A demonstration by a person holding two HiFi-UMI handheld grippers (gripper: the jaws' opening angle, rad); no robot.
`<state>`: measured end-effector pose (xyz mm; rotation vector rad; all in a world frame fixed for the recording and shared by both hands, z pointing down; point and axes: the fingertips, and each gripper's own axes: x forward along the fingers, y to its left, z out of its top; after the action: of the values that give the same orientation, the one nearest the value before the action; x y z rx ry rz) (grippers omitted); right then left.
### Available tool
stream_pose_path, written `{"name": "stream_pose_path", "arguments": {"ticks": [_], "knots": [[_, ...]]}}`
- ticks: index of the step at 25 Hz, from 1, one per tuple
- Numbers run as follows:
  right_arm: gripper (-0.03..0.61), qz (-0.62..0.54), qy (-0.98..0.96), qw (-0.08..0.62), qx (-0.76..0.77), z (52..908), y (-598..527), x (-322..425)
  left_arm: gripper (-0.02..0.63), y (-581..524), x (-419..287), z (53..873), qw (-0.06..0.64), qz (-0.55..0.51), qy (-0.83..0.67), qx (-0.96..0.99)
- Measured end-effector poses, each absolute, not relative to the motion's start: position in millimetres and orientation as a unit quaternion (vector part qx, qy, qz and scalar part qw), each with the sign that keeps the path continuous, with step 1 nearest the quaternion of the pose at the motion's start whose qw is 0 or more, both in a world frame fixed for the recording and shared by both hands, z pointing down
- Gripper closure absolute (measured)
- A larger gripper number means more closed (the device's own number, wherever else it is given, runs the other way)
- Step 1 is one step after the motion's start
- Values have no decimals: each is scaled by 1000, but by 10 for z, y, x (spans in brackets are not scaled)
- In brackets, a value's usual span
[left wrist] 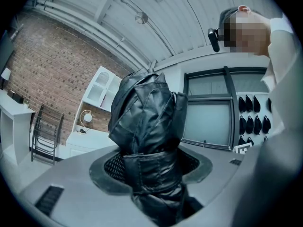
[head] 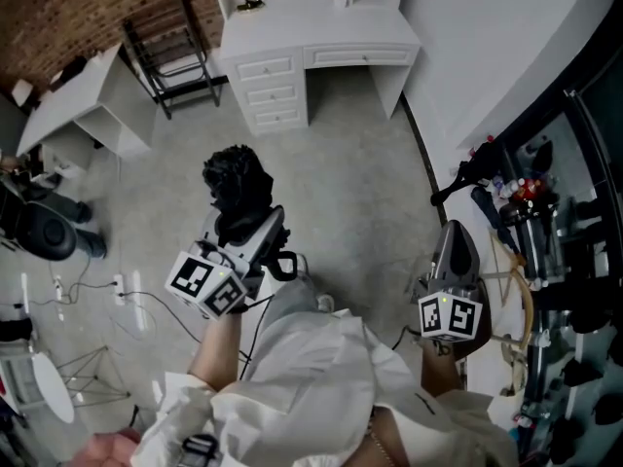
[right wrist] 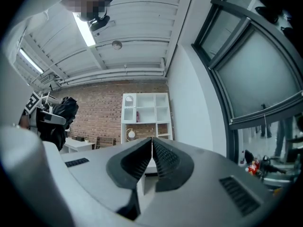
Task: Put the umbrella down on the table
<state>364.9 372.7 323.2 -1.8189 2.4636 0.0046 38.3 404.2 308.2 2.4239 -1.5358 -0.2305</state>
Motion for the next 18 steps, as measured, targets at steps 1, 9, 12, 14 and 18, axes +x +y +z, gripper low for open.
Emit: {"name": "stream_pose_path", "arguments": {"ticks": [1,9,12,14,18], "knots": [[554,2,804,41,-594,3258,3743,3647,333,4052,381,3106,130,-81,-528,835],[557,15,798,48,-600,3274,3705,3598,333,3921,351,3136,115,-94,-517,843],[558,25,795,47,-604,3308,3645,3582,333,3810,305,3231,114,-100,-514,845],[558,30,794,45,-606,3320,3501,3544,333,3632,247,3263,115,-103,-511,845],[558,28,787,46,-615,3179,2913,3320,333,3027,44,3127,114,-102,-502,851]]}}
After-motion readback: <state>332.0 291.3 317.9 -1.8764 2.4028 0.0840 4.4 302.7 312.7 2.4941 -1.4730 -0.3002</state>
